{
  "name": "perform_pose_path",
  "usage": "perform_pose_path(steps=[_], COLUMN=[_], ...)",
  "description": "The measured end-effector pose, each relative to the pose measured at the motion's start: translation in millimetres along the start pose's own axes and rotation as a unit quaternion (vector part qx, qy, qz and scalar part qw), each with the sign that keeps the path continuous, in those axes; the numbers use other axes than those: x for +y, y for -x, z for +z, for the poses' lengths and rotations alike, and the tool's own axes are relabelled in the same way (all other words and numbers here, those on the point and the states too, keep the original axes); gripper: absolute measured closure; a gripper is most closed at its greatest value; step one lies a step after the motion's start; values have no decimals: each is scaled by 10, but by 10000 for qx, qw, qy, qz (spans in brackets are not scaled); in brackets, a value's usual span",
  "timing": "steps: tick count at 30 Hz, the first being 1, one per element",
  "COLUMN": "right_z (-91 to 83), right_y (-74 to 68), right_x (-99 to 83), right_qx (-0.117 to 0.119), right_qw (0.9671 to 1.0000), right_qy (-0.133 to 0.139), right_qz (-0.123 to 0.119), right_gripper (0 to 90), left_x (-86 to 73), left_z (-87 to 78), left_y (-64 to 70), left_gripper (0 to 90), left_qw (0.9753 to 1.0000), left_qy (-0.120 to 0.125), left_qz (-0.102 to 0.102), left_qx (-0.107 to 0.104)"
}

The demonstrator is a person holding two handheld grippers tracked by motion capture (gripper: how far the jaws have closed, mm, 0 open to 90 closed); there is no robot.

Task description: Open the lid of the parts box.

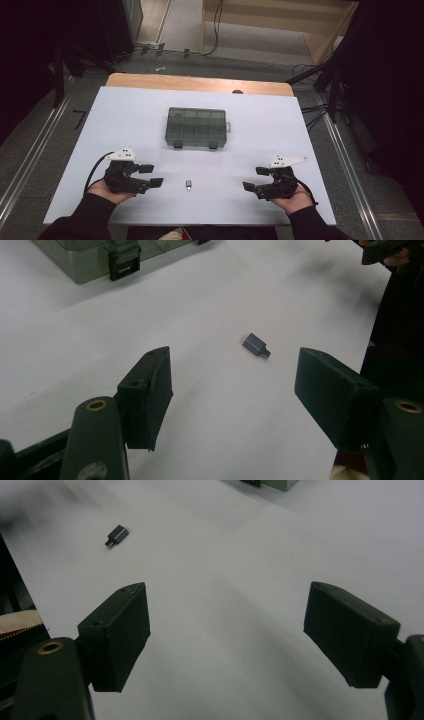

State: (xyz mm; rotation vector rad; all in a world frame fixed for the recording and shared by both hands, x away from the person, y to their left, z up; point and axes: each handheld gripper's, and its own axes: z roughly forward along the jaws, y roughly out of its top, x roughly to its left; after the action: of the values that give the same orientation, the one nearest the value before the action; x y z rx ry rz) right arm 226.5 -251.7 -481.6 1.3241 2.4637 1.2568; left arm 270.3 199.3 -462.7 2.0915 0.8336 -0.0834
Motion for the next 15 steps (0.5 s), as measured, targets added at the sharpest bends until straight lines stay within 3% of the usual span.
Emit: perform_pose_path(steps=[15], right_z=[-4], right_y=[5], right_x=[0], right_qx=[23], right_qw=[10000], right_qy=[-12], right_qz=[69], right_gripper=[170], left_x=[-5], left_z=[3], left_y=[1], left_gripper=[321], left_qw=[10000], left_qy=[-41], left_qz=[-13], left_qx=[54])
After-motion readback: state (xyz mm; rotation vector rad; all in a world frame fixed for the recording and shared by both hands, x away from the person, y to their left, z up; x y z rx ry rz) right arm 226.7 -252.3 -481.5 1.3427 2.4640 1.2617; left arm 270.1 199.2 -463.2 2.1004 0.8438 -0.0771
